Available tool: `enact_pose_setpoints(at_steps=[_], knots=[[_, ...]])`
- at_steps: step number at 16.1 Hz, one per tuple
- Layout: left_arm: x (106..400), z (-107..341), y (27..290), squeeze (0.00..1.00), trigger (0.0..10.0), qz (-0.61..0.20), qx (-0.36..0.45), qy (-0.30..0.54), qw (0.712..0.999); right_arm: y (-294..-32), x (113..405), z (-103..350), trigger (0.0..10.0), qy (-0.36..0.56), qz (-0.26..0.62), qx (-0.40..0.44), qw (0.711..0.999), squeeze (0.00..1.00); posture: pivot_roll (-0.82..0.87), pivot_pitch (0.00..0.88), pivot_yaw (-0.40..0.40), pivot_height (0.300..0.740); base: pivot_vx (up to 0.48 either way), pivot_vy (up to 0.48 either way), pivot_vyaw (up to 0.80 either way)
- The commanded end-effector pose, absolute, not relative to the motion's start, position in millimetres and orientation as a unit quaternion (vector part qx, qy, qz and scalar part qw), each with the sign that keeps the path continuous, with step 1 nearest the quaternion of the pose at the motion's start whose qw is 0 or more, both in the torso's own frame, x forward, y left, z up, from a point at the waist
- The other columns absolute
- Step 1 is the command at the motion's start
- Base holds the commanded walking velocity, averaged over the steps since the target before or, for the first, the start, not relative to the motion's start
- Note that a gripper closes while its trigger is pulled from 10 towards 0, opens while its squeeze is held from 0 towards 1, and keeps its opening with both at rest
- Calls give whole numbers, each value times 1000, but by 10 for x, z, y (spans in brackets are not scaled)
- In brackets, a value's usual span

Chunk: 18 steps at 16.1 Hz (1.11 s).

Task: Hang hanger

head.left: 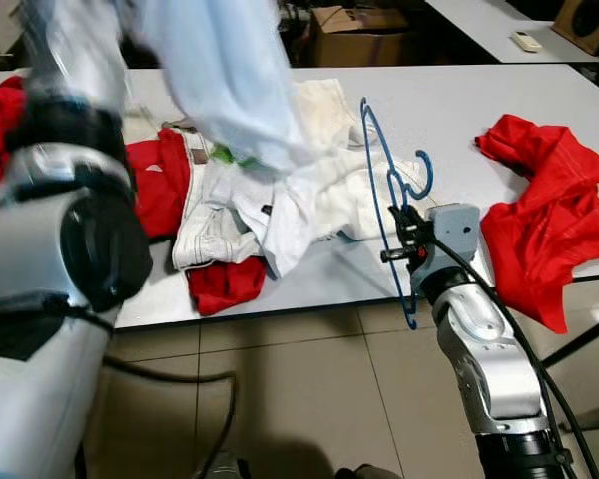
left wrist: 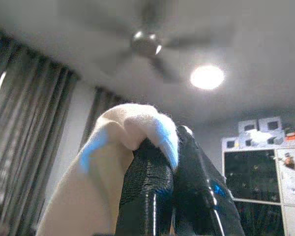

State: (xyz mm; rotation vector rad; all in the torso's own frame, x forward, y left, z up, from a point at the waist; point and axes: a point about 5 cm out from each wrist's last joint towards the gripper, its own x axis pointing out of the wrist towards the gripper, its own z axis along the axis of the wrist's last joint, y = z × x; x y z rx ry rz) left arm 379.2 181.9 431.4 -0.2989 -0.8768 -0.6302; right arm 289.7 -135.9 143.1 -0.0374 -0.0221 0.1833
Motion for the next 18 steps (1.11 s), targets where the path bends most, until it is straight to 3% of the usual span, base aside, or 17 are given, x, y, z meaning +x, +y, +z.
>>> enact_pose_setpoints(at_steps=[1, 2, 4, 6, 9, 10, 11, 12, 13, 14, 15, 17, 18], knots=[[3745, 4411, 1791, 0, 0, -315, -134, -425, 838, -1373, 2917, 1429, 10000, -16, 85, -17, 996, 0, -41, 0, 2, 740, 0, 0, 0], [3708, 4466, 1752, 0, 0, -327, -128, -433, 830, -1366, 2927, 1429, 10000, -18, 85, -15, 996, 0, -37, 0, 2, 740, 0, 0, 0], [3748, 4229, 1521, 0, 0, -363, -83, -394, 840, -1372, 2946, 1422, 10000, -23, 84, -14, 996, 0, -40, 0, -8, 740, 0, 0, 0], [3865, 3492, 1095, 0, 0, -401, 4, -279, 872, -1475, 2929, 1407, 10000, -24, 70, -19, 997, 0, -48, 0, -24, 740, 0, 0, 0], [3869, 2961, 833, 0, 0, -417, 72, -202, 883, -1568, 2916, 1383, 10000, -20, 54, -29, 998, 0, -54, 0, -26, 740, 0, 0, 0], [3845, 2502, 648, 0, 0, -433, 91, -135, 886, -1666, 2906, 1393, 10000, -20, 33, -29, 999, 0, -67, 0, -30, 740, 0, 0, 0], [3825, 2293, 599, 0, 7373, -436, 108, -101, 888, -1714, 2902, 1399, 10000, -22, 21, -29, 999, 0, -67, 0, -30, 740, 0, 0, 0], [3776, 2068, 561, 0, 10000, -453, 119, -58, 882, -1773, 2894, 1402, 10000, -22, 5, -32, 999, 0, -83, 0, -26, 740, 0, 0, 0], [3614, 1721, 550, 1000, 10000, -508, 150, 15, 848, -1883, 2873, 1390, 10000, -19, -28, -32, 999, 0, -85, 0, -24, 740, 0, 0, 0], [3614, 1721, 550, 1000, 10000, -508, 150, 15, 848, -1883, 2873, 1390, 10000, -19, -28, -32, 999, 0, -85, 0, -24, 740, 0, 0, 0], [3455, 1542, 570, 1000, 10000, -557, 172, 61, 810, -1945, 2852, 1377, 10000, -15, -45, -27, 998, 0, -85, 0, -23, 740, 0, 0, 0], [3227, 1364, 663, 1000, 10000, -596, 218, 103, 766, -2010, 2819, 1360, 10000, -12, -57, -24, 998, 0, -86, 0, -18, 740, 0, 0, 0], [3169, 1373, 669, 1000, 10000, -602, 215, 103, 762, -2022, 2814, 1359, 10000, -12, -59, -24, 998, 0, -84, 0, -20, 740, 0, 0, 0]])
